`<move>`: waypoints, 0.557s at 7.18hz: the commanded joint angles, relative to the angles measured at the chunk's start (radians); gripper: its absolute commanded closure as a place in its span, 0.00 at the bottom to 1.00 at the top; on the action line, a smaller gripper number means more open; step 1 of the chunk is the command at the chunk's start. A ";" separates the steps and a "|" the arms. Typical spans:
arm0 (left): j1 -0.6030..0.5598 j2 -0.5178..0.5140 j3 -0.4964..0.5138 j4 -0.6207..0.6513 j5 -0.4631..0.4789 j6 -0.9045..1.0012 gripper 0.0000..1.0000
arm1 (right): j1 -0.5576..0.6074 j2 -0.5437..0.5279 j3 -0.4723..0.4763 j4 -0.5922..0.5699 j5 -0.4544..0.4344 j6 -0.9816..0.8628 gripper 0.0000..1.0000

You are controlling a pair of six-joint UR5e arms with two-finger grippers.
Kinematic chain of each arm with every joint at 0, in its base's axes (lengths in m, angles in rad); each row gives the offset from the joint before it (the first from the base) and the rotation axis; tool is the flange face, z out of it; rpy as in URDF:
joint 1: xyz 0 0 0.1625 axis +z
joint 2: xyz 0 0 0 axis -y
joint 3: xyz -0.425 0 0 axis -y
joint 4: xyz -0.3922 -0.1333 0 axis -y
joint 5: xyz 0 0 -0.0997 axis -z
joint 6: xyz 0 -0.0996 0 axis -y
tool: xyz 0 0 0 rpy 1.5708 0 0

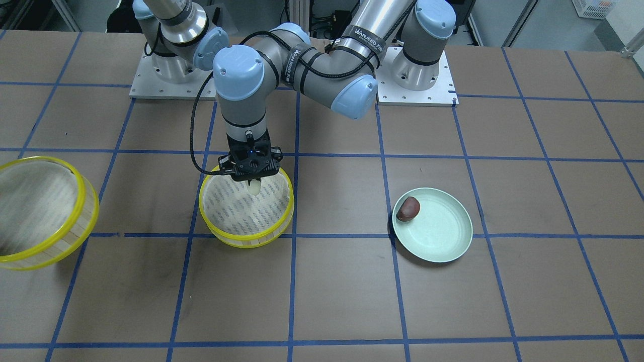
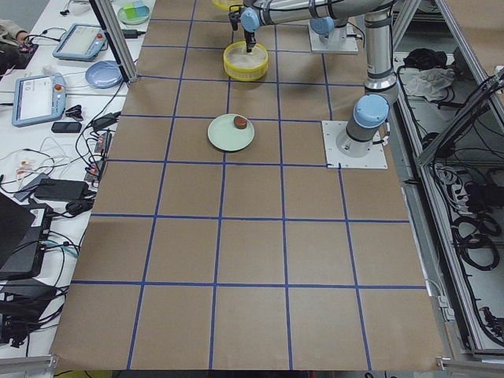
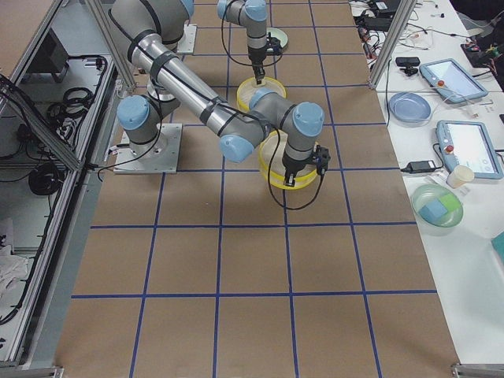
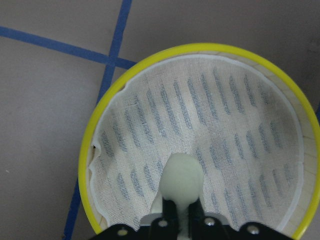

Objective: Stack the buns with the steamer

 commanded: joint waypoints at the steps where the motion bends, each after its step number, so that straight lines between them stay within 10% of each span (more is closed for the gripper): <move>1: -0.004 -0.021 -0.009 0.005 0.002 0.011 0.08 | 0.063 -0.047 0.002 0.112 0.000 0.042 1.00; 4: -0.004 0.016 -0.009 0.008 0.009 0.037 0.03 | 0.129 -0.083 0.005 0.146 0.000 0.096 1.00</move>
